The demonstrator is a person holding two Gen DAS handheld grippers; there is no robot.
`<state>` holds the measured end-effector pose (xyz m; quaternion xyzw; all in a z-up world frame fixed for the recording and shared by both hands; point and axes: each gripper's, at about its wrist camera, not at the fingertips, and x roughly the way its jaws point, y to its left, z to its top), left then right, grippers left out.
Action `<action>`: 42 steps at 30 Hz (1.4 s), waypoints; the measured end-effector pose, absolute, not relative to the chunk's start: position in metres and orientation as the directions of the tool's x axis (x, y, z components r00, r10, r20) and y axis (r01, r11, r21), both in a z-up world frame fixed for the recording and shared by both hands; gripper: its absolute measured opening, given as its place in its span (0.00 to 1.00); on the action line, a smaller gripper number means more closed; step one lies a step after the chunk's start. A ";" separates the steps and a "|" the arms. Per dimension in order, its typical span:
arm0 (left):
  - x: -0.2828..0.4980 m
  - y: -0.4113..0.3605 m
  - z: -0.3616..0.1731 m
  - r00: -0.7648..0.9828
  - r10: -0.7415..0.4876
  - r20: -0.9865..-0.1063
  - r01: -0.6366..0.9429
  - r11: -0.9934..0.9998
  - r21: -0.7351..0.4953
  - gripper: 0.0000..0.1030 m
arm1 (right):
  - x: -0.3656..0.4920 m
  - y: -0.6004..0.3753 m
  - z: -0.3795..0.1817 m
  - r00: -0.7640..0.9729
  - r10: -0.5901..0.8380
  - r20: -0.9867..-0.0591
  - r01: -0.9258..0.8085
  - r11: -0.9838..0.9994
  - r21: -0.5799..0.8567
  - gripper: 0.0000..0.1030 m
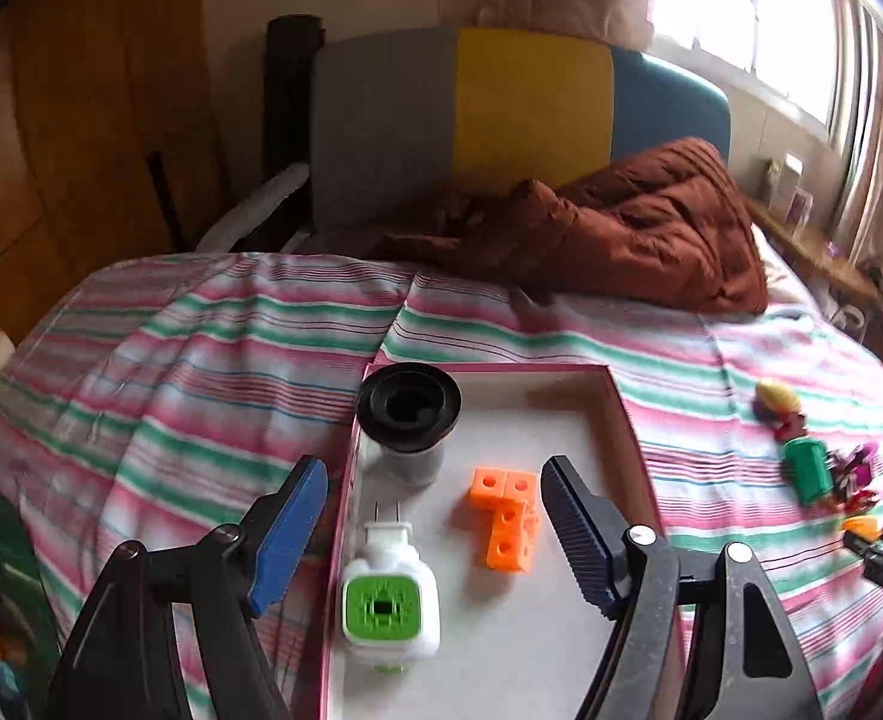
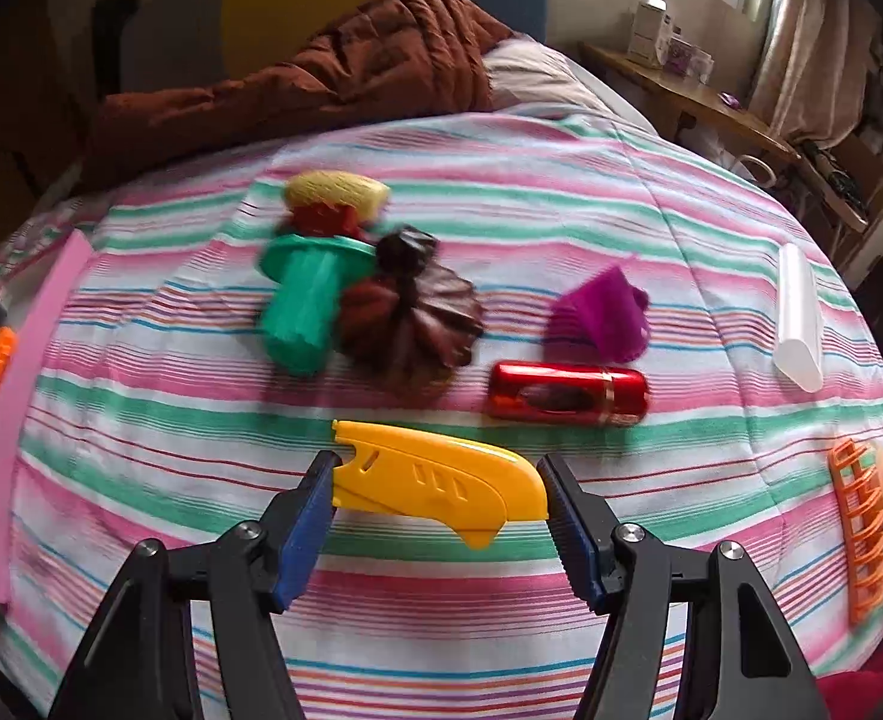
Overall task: Organize rigid objects
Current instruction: 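Carry the yellow piece to the tray and release with the right gripper, then move both tools back toward the remaining toys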
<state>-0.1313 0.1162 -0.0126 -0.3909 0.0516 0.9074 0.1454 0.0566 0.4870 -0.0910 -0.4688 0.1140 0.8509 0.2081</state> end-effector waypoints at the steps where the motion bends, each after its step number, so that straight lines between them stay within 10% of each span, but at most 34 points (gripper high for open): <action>1: -0.126 0.112 -0.010 -0.657 0.224 -0.720 -0.296 -0.955 -0.027 0.73 | 0.055 0.479 -0.086 -0.495 0.234 -0.837 -0.442 -0.897 0.011 0.65; 17: -0.079 0.057 0.019 -0.697 0.219 -0.683 -0.246 -0.967 -0.058 0.73 | -0.045 0.243 -0.047 -0.602 -0.122 -0.789 0.076 -0.992 0.096 0.65; 42: -0.051 0.035 0.034 -0.710 0.293 -0.641 -0.294 -0.950 -0.108 0.73 | -0.072 0.201 -0.047 -0.593 -0.156 -0.790 0.062 -0.987 0.148 0.79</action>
